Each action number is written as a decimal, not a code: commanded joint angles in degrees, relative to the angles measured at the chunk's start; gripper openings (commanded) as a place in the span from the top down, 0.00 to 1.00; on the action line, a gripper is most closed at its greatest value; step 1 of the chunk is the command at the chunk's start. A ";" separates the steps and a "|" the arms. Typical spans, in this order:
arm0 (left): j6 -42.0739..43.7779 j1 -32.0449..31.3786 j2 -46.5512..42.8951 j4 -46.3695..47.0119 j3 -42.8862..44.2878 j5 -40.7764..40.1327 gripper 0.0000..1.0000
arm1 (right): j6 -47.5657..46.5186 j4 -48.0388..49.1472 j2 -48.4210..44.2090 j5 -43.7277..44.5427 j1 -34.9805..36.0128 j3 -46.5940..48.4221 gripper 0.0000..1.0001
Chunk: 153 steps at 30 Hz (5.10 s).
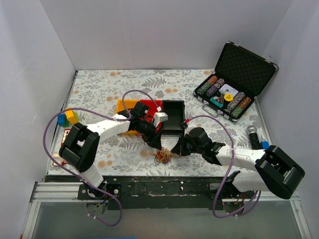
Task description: Untangle the cables
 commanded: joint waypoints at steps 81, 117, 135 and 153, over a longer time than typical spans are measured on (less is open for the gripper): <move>23.10 22.47 -14.51 -29.95 3.75 -8.13 1.00 | 17.51 -38.84 -27.55 26.90 0.44 -4.09 0.99; 25.12 57.11 -26.65 -26.52 14.56 -12.36 1.00 | 32.56 -71.57 -38.19 49.15 0.44 9.88 0.99; 35.51 42.71 -31.22 -40.07 7.79 -5.32 0.97 | 14.46 -60.66 -33.89 36.41 0.44 9.70 0.69; 31.99 38.74 -28.23 -34.62 5.24 -5.85 0.98 | -13.58 -21.48 -9.03 9.09 0.44 16.82 0.39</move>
